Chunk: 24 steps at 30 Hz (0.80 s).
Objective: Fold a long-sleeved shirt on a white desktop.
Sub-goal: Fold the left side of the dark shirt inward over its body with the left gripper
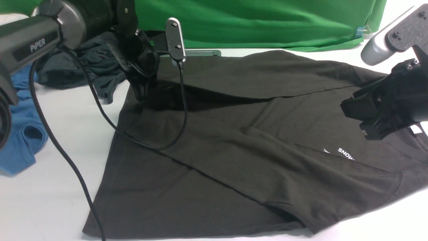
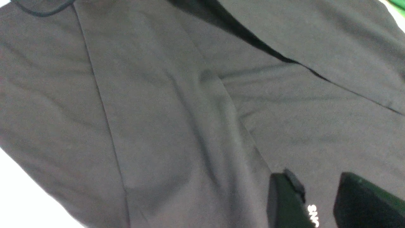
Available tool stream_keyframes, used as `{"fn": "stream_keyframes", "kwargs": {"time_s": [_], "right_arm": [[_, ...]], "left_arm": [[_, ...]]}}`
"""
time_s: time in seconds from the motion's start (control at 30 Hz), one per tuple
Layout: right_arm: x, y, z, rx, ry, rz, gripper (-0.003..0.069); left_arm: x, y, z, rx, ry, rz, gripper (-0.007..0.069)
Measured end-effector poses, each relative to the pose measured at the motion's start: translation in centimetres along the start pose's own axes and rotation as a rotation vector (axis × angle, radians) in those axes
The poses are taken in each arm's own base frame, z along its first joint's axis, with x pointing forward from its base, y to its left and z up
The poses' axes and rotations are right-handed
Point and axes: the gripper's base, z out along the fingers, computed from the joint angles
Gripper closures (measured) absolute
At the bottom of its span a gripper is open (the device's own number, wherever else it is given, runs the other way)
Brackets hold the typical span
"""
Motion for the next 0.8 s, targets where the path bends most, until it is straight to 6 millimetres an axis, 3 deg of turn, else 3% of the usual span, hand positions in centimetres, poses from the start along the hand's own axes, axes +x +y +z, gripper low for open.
{"fn": "stream_keyframes", "kwargs": {"time_s": [0.27, 0.5, 0.6, 0.7, 0.8], "right_arm": [[0.1, 0.1, 0.0, -0.007, 0.011, 0.001, 0.0438], [0.1, 0.1, 0.0, -0.01, 0.01, 0.012, 0.0438], [0.1, 0.1, 0.0, -0.012, 0.01, 0.014, 0.0438], [0.2, 0.2, 0.0, -0.023, 0.026, 0.015, 0.0438], [0.5, 0.4, 0.0, -0.038, 0.052, 0.014, 0.0438]], "left_arm": [[1.5, -3.4, 1.6, 0.09, 0.092, 0.051, 0.0588], [1.9, -4.4, 1.6, 0.05, 0.07, 0.057, 0.0532], [1.8, -4.7, 1.6, 0.063, 0.06, 0.017, 0.0435], [1.6, -5.0, 0.9, 0.096, 0.034, -0.095, 0.0242], [1.6, -5.4, -0.7, 0.138, 0.031, -0.189, 0.0097]]}}
